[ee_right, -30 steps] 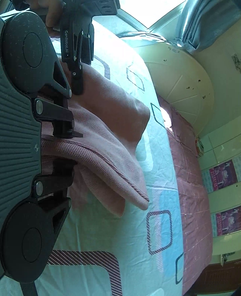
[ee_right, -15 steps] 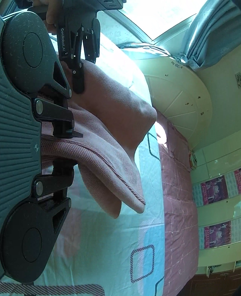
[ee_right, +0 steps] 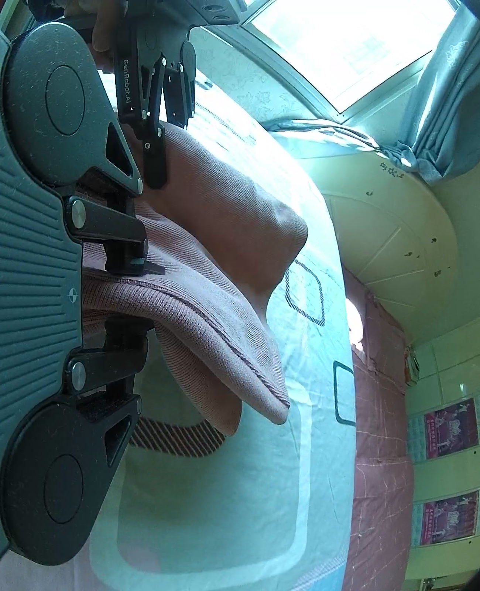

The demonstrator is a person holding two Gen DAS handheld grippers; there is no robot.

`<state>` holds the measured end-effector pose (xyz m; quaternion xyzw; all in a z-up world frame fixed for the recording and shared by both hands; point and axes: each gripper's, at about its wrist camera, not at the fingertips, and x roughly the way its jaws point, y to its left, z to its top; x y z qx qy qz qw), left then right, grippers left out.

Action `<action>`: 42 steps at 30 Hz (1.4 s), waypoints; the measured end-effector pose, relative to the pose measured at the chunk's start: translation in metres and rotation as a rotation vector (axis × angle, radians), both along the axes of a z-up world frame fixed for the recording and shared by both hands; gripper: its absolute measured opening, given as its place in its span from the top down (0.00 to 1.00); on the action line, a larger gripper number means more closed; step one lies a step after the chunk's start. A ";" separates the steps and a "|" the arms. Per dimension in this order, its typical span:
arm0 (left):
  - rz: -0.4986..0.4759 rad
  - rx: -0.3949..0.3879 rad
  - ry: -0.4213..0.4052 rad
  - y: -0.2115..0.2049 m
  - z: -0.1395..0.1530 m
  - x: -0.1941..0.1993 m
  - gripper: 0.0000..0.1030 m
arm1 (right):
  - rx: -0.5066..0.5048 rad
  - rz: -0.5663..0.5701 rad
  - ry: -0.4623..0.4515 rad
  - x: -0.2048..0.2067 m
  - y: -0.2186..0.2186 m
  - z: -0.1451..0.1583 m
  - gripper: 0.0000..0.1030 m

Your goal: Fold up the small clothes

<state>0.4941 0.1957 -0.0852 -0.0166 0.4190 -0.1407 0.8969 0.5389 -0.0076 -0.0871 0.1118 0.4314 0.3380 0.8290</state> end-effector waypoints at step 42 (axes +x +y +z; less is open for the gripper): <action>-0.110 0.109 -0.060 0.020 -0.035 0.029 0.49 | -0.310 -0.050 -0.126 0.038 0.050 -0.048 0.85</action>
